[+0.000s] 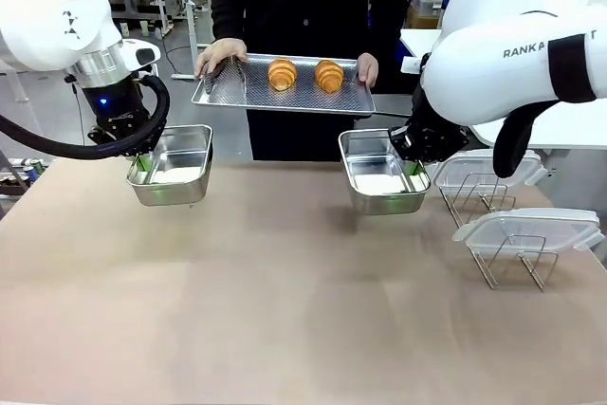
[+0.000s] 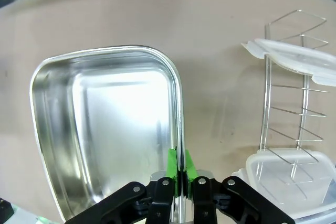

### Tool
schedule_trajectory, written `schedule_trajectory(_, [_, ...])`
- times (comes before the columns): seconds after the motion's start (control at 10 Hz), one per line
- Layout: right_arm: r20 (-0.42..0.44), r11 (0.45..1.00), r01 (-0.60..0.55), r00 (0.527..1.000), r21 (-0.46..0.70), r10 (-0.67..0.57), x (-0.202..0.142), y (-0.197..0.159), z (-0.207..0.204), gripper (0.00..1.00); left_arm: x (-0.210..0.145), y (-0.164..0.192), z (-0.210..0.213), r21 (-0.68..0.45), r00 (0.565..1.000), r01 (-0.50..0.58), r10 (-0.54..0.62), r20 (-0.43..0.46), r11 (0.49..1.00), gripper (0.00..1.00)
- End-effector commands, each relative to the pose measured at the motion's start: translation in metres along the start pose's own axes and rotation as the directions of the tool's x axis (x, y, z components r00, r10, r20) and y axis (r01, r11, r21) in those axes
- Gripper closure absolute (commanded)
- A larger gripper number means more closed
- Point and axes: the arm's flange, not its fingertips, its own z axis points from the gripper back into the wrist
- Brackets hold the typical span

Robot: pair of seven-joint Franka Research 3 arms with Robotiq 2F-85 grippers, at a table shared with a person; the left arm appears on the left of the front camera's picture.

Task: Place the bread in airtight containers.
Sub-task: Once an object is inside an Airtight Container , place the container in the center of the table.

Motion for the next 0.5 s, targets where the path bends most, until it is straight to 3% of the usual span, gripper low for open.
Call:
schedule_trajectory(0.0, [0.007, 1.000, 0.002, 1.000, 0.001, -0.002, 0.0017, -0.0011, 0.0031, 1.00, -0.0006, 0.0005, 0.0027, 0.012, 1.000, 0.009, -0.009, 0.010, 1.000, 1.00])
schedule_trajectory(0.4, [0.007, 1.000, 0.002, 1.000, 0.001, -0.002, 0.0017, -0.0011, 0.0031, 1.00, -0.0006, 0.0005, 0.0027, 0.012, 1.000, 0.009, -0.009, 0.010, 1.000, 1.00])
